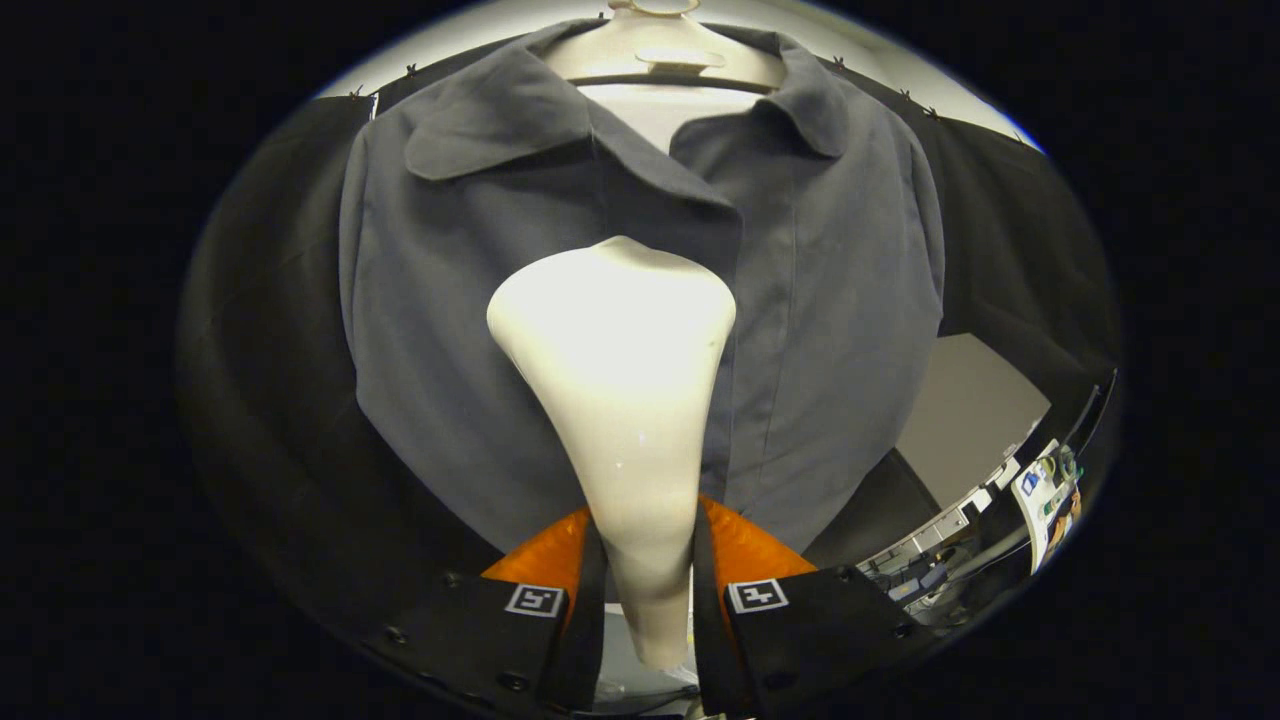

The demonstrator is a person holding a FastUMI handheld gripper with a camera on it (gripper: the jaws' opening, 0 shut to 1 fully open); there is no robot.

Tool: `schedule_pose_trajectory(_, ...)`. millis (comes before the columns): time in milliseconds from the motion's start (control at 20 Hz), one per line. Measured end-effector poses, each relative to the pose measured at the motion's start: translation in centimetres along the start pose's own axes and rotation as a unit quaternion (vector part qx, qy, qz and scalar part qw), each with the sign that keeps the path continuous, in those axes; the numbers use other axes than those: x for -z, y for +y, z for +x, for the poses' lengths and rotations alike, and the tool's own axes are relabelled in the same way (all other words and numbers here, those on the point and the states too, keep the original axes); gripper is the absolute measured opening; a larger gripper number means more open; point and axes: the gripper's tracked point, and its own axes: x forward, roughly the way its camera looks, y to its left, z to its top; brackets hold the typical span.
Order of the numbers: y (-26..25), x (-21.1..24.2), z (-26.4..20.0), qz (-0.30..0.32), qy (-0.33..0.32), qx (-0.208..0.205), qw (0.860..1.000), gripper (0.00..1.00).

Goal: Iron the clothes twice with a garment steamer, once on the left side and once on the right side.

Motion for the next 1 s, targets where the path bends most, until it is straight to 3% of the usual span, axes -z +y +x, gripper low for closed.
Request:
schedule_pose_trajectory(550, 2.2, 6.3, 5.7, -0.002, 0.048, 0.004, 0.999, 0.46)
schedule_pose_trajectory(1000, 3.5, 8.9, 6.4, -0.033, 0.049, 0.012, 0.998, 0.46)
